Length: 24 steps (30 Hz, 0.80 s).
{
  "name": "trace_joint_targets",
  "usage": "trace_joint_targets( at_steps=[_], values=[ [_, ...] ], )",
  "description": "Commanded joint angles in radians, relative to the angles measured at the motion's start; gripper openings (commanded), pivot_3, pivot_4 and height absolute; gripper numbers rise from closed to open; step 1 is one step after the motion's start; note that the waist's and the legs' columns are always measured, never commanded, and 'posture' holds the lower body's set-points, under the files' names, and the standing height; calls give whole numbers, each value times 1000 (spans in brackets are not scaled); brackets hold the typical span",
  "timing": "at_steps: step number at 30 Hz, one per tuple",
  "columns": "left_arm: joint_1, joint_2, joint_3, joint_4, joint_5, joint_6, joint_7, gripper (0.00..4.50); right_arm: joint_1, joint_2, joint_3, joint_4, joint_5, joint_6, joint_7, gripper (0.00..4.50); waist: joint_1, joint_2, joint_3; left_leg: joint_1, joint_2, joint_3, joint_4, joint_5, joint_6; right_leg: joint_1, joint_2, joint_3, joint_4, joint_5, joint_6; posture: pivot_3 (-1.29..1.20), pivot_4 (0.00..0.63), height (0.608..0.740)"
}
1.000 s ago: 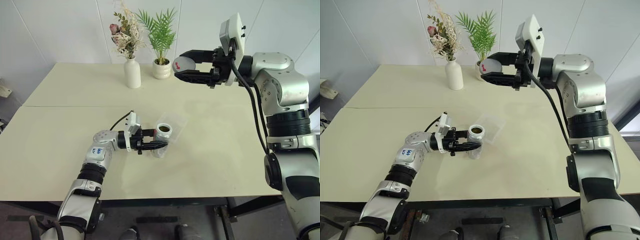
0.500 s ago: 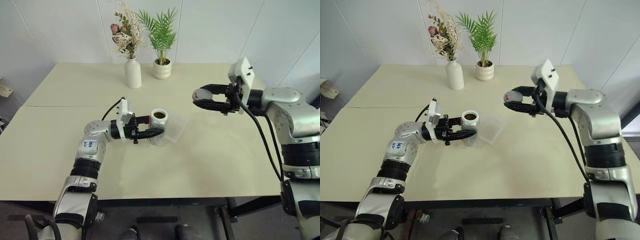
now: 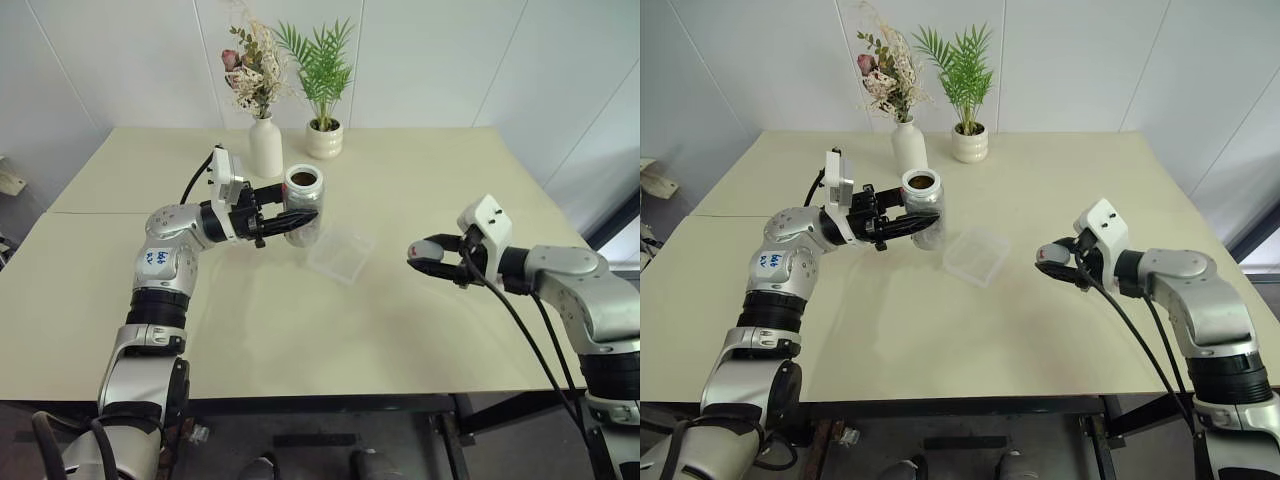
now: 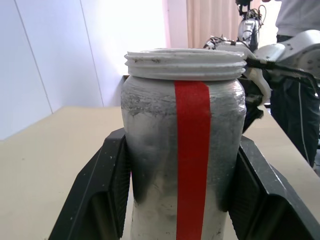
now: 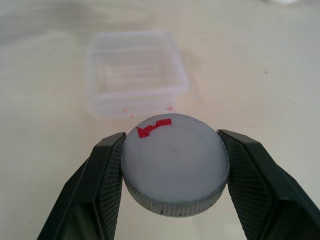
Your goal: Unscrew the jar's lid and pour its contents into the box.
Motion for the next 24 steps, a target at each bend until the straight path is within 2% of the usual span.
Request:
trace_joint_targets(
  at_steps=[1,7,16,22,24],
  values=[
    [-53,-7,11,70,17,-78,8,2155,20,20,-13,22,-33,-38,-61,2558,1,0,0,0,0,0,0,0,0,0,0,0,0,0,0,0,150,740],
    [-135,-48,3,270,86,-257,62,2155,96,73,-5,121,-80,-130,-114,2558,6,-1,0,-1,0,-1,0,0,0,1,0,0,-1,0,1,0,150,740],
    [-226,-80,8,441,130,-388,58,2155,70,140,-9,251,-130,-221,-183,2558,1,-1,0,0,-1,-1,0,0,0,1,0,1,-1,1,3,0,150,740],
    [-265,-79,7,504,156,-438,57,2155,68,156,-15,247,-142,-246,-205,4483,1,-1,0,0,-1,-1,0,0,0,1,0,1,-1,1,3,0,150,740],
    [-277,-80,8,523,165,-450,64,2155,63,153,-16,237,-142,-241,-204,4500,1,-1,0,0,-1,-1,0,0,0,1,0,1,-1,2,3,0,150,740]
  ],
)
